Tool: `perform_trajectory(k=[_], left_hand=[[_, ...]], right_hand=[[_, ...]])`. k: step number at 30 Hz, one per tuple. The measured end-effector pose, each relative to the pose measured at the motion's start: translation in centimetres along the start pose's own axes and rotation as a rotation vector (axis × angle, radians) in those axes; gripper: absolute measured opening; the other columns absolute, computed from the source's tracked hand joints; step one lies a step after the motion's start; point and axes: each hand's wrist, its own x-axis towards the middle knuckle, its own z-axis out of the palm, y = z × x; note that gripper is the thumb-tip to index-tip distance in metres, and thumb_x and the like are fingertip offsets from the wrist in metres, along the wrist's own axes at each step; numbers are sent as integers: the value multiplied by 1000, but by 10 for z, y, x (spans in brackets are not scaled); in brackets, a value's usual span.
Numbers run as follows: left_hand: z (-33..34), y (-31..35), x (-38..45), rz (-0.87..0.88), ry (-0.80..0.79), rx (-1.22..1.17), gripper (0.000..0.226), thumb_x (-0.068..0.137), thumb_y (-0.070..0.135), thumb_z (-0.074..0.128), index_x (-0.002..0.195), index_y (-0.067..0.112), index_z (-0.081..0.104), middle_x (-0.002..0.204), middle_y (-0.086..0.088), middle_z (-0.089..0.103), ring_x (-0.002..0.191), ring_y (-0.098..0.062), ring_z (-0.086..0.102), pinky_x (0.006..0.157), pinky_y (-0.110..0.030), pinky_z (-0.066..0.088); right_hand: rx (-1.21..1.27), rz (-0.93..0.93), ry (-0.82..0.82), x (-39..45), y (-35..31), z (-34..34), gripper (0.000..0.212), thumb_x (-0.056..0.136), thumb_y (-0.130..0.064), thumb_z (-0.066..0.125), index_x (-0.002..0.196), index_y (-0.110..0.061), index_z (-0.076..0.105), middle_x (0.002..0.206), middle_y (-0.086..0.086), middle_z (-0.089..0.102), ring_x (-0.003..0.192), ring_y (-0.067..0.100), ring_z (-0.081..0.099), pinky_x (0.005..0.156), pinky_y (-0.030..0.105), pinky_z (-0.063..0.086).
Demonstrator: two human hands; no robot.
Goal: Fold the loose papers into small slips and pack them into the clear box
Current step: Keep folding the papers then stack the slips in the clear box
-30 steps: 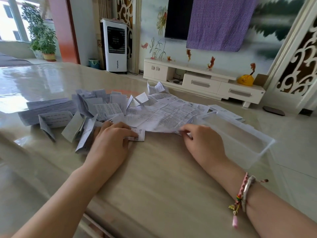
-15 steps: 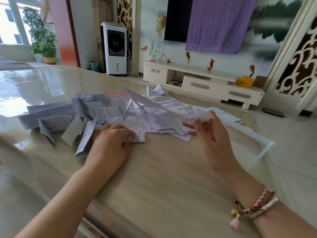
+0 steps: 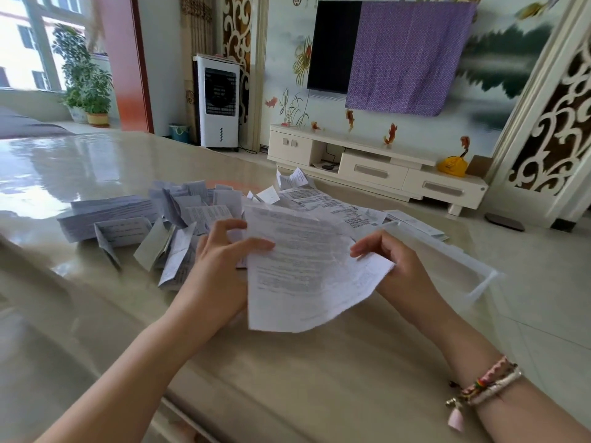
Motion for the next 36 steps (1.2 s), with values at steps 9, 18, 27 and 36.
perform_trajectory(k=[9, 18, 27, 36], left_hand=[[-13, -6, -5, 97, -183, 297, 25, 81, 11, 74, 97, 29, 78, 156, 4, 20, 144, -12, 15, 115, -32, 21], [-10, 5, -13, -162, -187, -56, 10, 89, 28, 65, 87, 34, 72, 90, 20, 73, 76, 4, 66, 74, -24, 52], [-1, 15, -14, -298, -133, 75, 53, 86, 26, 69, 132, 29, 41, 83, 12, 69, 73, -1, 63, 62, -17, 48], [0, 27, -24, -175, -242, 584, 32, 95, 43, 46, 126, 44, 48, 99, 1, 63, 93, -26, 62, 73, -31, 49]], right_hand=[[-208, 85, -195, 4, 18, -3, 21, 69, -27, 73, 89, -33, 70, 112, -10, 62, 102, -1, 58, 83, 8, 41], [77, 200, 37, 2, 3, -3, 28, 78, -41, 67, 86, -15, 73, 87, -8, 75, 84, 7, 70, 79, 21, 52], [-104, 279, 66, 6, 22, 7, 11, 89, -24, 67, 90, -14, 69, 88, 3, 75, 82, 17, 70, 80, 38, 56], [-814, 221, -63, -1, 10, 12, 44, 90, -43, 57, 126, -25, 38, 76, -9, 49, 82, 20, 59, 57, 31, 36]])
